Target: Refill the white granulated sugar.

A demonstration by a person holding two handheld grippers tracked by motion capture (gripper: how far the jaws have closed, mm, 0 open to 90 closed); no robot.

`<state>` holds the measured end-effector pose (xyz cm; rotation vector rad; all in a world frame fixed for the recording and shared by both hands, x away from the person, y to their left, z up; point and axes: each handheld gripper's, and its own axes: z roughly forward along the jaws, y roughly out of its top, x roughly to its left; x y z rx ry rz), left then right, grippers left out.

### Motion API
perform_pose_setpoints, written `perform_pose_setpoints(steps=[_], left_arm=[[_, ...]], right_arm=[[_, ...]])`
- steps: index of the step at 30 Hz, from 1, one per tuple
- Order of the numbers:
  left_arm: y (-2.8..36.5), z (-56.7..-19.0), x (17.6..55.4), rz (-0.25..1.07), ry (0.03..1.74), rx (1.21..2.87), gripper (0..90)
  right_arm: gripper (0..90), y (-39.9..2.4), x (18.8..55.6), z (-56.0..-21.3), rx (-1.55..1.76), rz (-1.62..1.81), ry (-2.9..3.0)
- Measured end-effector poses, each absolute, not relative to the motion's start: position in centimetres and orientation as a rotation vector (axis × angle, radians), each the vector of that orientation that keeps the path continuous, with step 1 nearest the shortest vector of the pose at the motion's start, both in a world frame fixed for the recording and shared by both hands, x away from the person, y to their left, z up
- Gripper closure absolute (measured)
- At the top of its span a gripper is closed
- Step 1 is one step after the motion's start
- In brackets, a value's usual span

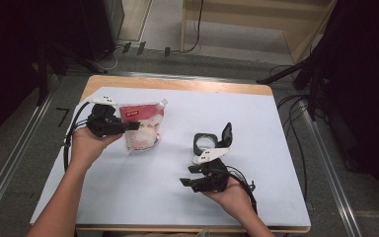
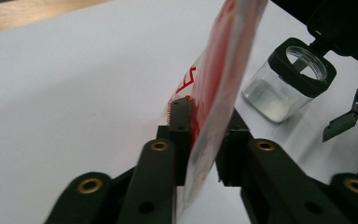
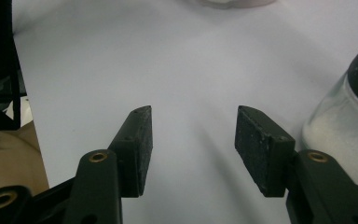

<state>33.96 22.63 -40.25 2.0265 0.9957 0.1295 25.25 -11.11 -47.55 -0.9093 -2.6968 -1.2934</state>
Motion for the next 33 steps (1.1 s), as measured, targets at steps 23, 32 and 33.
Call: perform_pose_setpoints(steps=[23,32,33], left_arm=[[20.8,-34.9,32.4,0.025,0.932,2.054,90.0],[19.6,-32.9,31.4,-0.013,0.883,2.069,90.0],[19.6,-32.9,31.4,-0.013,0.883,2.069,90.0]], right_arm=[[49.4,-5.4,27.5,-46.6,-0.829,-1.344,-2.734],[52.0,-4.6,27.6,-47.6,-0.817,-1.403,-2.729],[52.0,-4.6,27.7,-47.7,-0.833,-1.402,-2.726]])
